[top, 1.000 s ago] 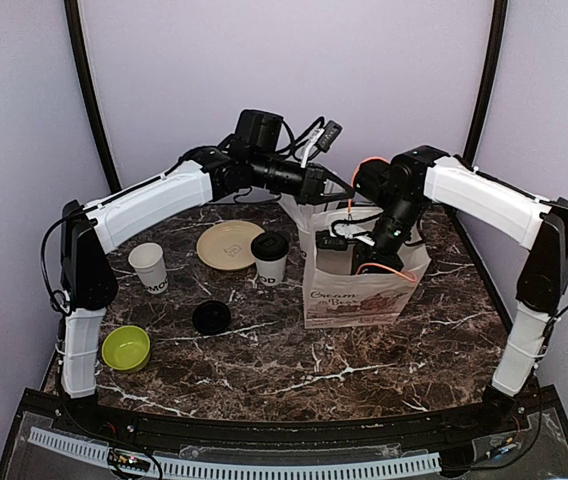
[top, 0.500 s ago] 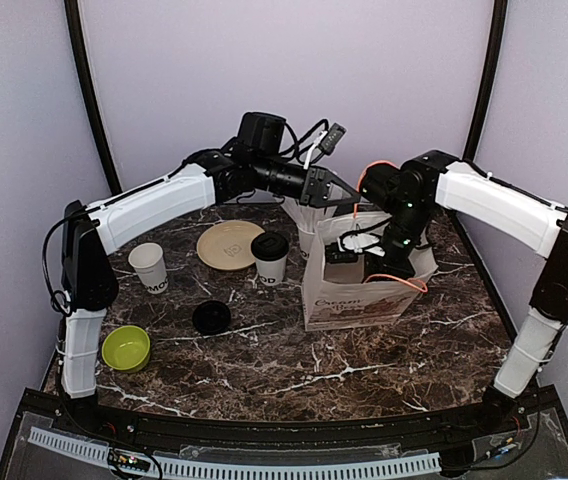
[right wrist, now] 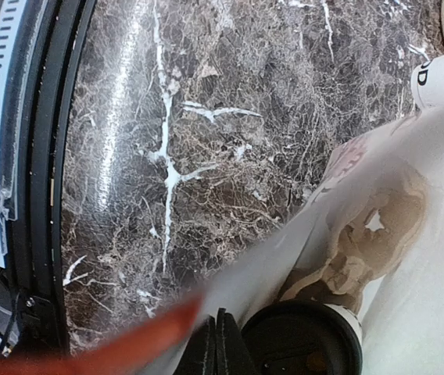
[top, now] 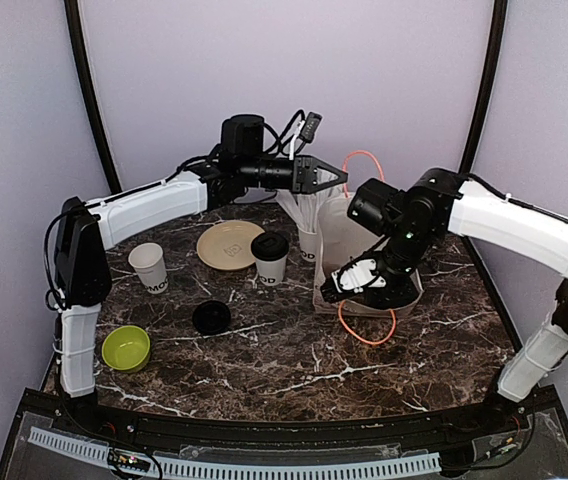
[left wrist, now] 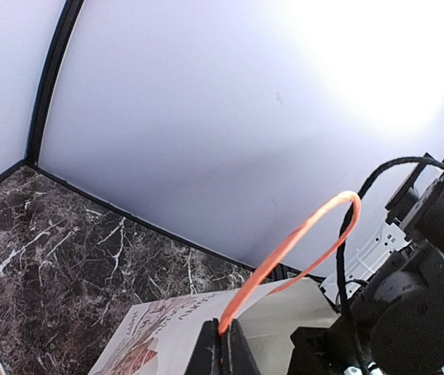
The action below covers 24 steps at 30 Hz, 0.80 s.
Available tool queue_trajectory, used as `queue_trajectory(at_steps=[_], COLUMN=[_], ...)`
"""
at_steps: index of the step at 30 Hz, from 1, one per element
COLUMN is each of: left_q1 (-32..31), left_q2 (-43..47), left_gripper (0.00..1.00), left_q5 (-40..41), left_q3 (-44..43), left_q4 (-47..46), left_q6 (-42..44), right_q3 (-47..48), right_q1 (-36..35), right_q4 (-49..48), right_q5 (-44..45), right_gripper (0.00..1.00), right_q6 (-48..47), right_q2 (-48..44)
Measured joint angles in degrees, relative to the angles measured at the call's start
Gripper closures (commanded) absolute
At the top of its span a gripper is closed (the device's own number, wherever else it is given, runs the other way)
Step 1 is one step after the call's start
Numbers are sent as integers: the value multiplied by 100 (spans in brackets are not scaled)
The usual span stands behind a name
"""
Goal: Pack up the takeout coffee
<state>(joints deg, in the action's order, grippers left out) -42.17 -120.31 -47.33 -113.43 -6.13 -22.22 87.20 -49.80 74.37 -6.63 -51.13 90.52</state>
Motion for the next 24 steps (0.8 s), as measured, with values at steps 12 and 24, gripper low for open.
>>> queue_trajectory(at_steps=[12,24], left_q1=[-116,-79], left_q2=[0,0], left_gripper=[100,74], left_q5=[229,776], left_q3=[118,68], left_q4=[-153,330], left_q6=[-223,-212], right_q3=[988,1921], right_q1=[-437,-149], right_q4=[-20,-153], right_q5=[280,761], right_gripper=[100,79], right_q6=[-37,-59], right_q2=[361,269])
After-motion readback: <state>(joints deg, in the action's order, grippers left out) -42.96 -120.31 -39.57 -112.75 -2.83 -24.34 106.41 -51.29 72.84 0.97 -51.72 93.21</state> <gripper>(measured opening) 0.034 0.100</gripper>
